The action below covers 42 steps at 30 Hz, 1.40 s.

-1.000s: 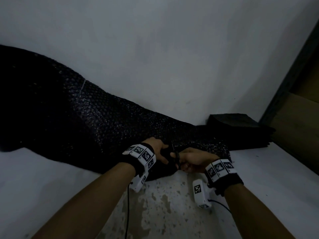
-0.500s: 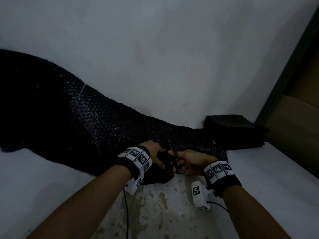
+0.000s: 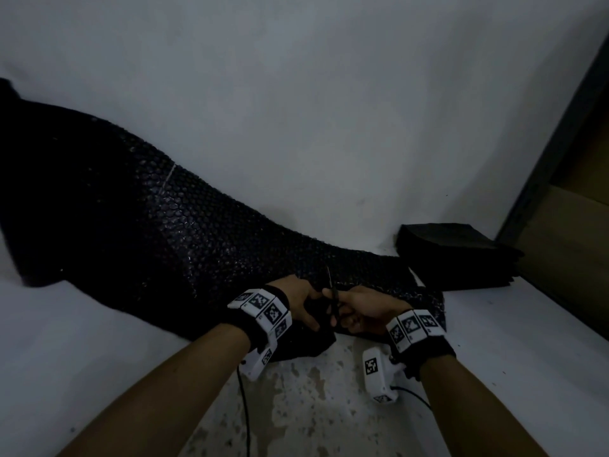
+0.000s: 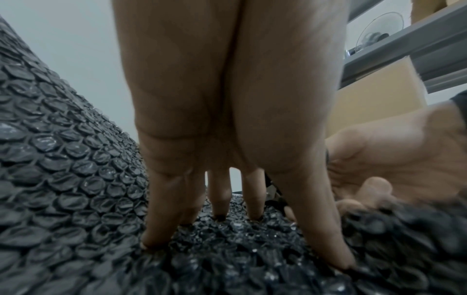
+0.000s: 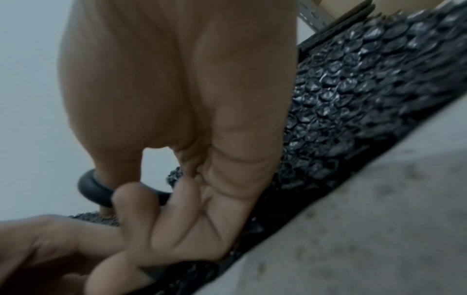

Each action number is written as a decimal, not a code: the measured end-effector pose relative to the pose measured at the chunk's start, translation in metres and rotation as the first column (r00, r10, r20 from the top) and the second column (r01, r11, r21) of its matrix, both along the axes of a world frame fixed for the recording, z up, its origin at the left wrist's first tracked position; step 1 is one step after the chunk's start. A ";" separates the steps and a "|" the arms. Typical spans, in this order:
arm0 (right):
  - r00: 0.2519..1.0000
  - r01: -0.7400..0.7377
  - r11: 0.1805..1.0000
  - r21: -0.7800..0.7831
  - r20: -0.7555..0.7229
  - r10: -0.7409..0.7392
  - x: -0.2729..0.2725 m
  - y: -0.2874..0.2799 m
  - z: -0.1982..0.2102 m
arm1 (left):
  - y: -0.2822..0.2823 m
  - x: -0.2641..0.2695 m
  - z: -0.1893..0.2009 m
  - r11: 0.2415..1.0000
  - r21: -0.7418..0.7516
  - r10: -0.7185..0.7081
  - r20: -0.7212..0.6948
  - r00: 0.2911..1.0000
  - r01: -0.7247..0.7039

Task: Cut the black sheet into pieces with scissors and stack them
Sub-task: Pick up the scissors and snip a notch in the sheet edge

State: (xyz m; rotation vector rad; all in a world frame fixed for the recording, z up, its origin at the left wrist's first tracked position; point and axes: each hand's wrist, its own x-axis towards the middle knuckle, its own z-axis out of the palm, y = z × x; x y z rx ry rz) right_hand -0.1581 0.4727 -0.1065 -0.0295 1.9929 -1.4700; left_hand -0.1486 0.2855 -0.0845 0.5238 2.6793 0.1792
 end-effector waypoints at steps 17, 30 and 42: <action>1.000 0.022 0.999 -0.049 -0.014 -0.023 0.003 0.012 -0.006 | -0.007 -0.021 0.008 0.996 0.048 0.079 -0.127 0.989 -0.074; 0.960 -0.117 0.984 -0.133 0.239 0.146 0.007 0.033 0.012 | -0.005 -0.038 -0.016 0.998 -0.044 0.031 -0.080 0.996 -0.035; 0.940 -0.225 0.961 -0.157 0.223 0.257 -0.009 0.045 0.037 | -0.007 -0.041 -0.016 1.000 -0.021 0.016 -0.100 0.995 -0.018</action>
